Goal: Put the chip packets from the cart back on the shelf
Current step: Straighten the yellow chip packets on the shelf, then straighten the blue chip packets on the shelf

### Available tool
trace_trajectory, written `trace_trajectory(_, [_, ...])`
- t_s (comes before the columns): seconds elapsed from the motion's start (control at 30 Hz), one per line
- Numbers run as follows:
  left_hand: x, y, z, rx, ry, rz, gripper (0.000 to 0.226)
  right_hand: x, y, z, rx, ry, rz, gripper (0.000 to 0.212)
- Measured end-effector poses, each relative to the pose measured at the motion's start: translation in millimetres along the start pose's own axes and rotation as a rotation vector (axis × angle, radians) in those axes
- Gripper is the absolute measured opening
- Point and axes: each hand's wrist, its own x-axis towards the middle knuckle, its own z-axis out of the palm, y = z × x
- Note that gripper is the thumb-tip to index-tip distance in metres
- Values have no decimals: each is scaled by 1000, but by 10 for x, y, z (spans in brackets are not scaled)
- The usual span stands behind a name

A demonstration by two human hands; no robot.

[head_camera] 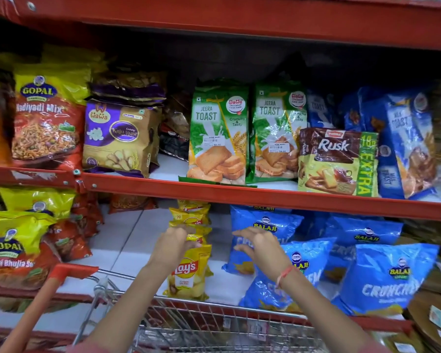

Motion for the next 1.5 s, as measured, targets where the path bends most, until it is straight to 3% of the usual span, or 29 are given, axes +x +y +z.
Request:
trace_trajectory(0.2, [-30, 722, 268, -210, -86, 109, 43, -247, 685, -494, -93, 3, 118, 41])
trace_trajectory(0.5, [4, 1242, 665, -55, -111, 24, 28, -417, 1461, -687, -322, -75, 270, 33])
trace_trajectory(0.9, [52, 941, 397, 27, -7, -52, 22, -308, 1296, -528, -329, -25, 71, 22])
trace_trajectory(1.27, [55, 857, 509, 90, -62, -110, 21, -216, 1260, -388, -329, -34, 65, 23])
trace_trajectory(1.37, [44, 974, 509, 159, -69, -121, 29, -259, 1305, -422, -301, 19, 30, 26])
trace_trajectory(1.5, [-2, 1405, 577, 113, 15, -4, 41, -494, 1465, -651, -239, 151, 10, 29])
